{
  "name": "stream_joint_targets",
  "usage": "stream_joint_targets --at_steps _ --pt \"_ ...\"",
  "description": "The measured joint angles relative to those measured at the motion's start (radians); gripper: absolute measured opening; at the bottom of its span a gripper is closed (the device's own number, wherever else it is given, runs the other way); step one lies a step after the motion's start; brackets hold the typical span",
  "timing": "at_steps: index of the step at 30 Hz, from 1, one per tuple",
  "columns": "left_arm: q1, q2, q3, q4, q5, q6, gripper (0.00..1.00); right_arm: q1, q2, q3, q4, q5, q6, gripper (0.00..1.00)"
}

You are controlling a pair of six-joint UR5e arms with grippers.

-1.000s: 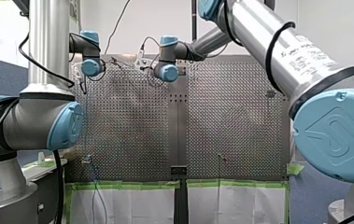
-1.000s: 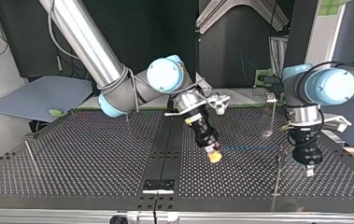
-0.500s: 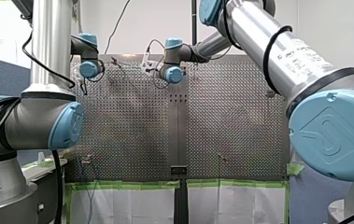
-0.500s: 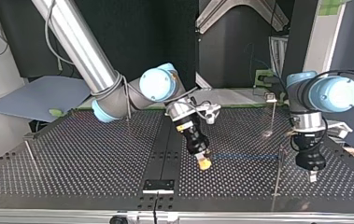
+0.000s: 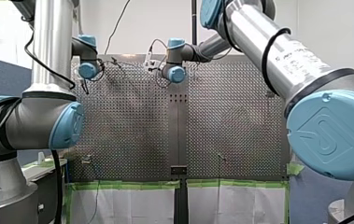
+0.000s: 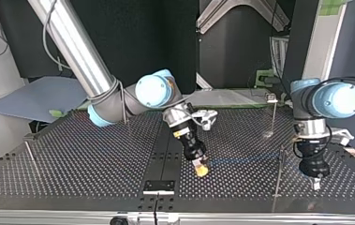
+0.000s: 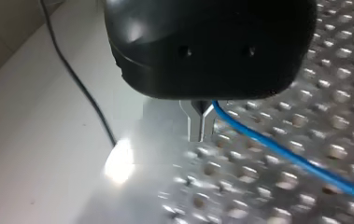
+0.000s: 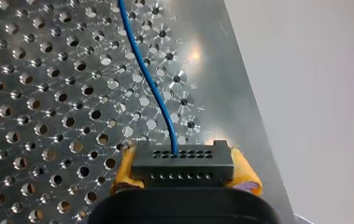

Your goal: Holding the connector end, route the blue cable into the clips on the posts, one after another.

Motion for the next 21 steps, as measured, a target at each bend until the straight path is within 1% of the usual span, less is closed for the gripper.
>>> stream_joint_targets --at_steps 4,13,18,21 --pt "-0.002 -0.019 0.005 -0.011 0.0 0.014 0.0 -0.007 0.005 -0.006 0.001 -0.004 0.003 0.0" --pt "-0.008 -0.023 0.006 -0.014 -0.006 0.026 0.0 -0.021 0.011 -0.007 0.001 -0.011 0.005 0.0" --pt "-0.01 -0.024 0.007 -0.015 -0.01 0.028 0.0 -0.022 0.012 -0.007 0.001 -0.012 0.005 0.0" --pt "-0.01 -0.024 0.007 -0.019 -0.019 0.03 0.0 -0.022 0.012 -0.007 0.002 -0.012 0.005 0.0"
